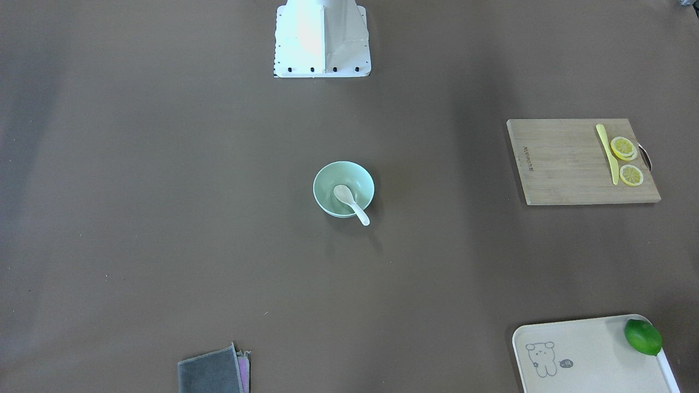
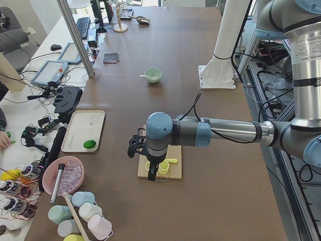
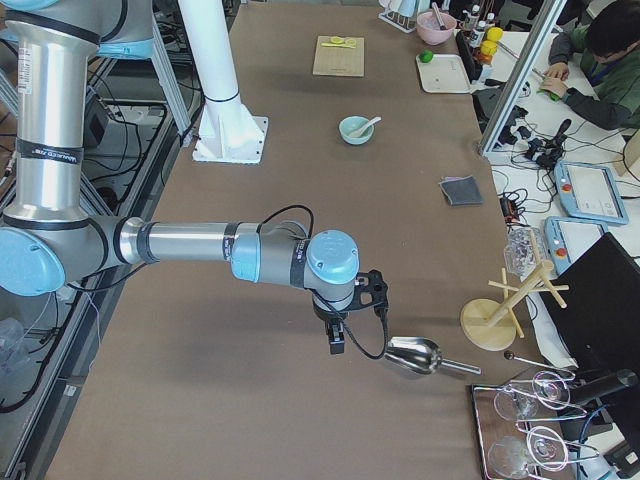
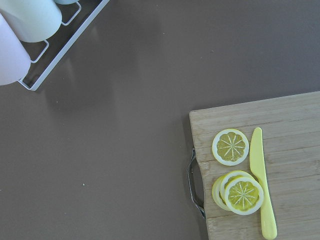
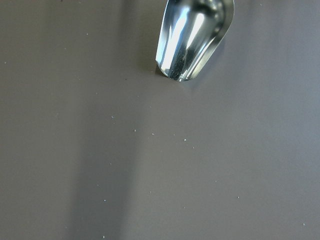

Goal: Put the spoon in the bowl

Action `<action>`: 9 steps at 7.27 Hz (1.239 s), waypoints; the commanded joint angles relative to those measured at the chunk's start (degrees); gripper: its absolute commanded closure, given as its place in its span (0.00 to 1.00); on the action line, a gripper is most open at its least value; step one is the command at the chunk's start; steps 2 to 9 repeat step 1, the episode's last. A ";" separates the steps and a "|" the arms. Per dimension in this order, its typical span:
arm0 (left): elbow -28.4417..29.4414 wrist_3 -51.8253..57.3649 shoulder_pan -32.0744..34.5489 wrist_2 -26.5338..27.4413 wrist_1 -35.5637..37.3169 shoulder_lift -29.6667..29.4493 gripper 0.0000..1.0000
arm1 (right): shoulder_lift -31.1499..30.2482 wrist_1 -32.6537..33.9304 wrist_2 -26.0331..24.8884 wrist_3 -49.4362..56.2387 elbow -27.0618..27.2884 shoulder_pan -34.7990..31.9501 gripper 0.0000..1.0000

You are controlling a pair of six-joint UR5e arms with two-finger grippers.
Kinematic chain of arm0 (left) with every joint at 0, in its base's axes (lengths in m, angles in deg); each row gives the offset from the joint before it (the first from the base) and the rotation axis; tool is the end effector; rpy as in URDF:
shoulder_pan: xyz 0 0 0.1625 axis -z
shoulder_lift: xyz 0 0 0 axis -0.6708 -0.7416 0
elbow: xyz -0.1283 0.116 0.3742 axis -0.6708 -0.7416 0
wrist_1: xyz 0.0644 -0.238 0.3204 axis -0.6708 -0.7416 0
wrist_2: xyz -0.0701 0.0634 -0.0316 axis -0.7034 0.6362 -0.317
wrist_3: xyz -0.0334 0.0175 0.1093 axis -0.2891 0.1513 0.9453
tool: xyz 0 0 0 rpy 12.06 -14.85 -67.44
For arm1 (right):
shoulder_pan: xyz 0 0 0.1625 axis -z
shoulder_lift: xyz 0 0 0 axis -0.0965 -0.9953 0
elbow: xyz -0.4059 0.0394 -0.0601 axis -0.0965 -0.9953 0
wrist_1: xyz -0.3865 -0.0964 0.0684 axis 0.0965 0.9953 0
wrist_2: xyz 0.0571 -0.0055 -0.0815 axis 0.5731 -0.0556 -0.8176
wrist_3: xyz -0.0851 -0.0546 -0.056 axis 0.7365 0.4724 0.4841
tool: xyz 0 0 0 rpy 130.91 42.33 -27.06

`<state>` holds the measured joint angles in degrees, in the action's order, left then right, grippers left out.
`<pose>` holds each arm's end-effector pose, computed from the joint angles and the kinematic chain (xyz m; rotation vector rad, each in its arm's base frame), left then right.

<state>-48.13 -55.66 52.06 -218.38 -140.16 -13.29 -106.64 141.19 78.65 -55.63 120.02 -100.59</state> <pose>-0.0837 -0.3973 0.6166 0.1430 0.7400 0.1142 0.0868 -0.4117 0.6351 0.1002 -0.7964 -0.1548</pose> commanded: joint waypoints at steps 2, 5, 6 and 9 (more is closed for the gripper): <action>-0.23 0.00 0.02 0.00 0.00 0.00 0.02 | 0.00 0.00 0.00 0.00 0.03 0.30 0.00; -0.23 0.00 0.02 0.00 0.00 0.00 0.02 | 0.00 0.00 0.00 0.00 0.03 0.30 0.00; -0.23 0.00 0.02 0.00 0.00 0.00 0.02 | 0.00 0.00 0.00 0.00 0.03 0.30 0.00; -0.23 0.00 0.02 0.00 0.00 0.00 0.02 | 0.00 0.00 0.00 0.00 0.03 0.30 0.00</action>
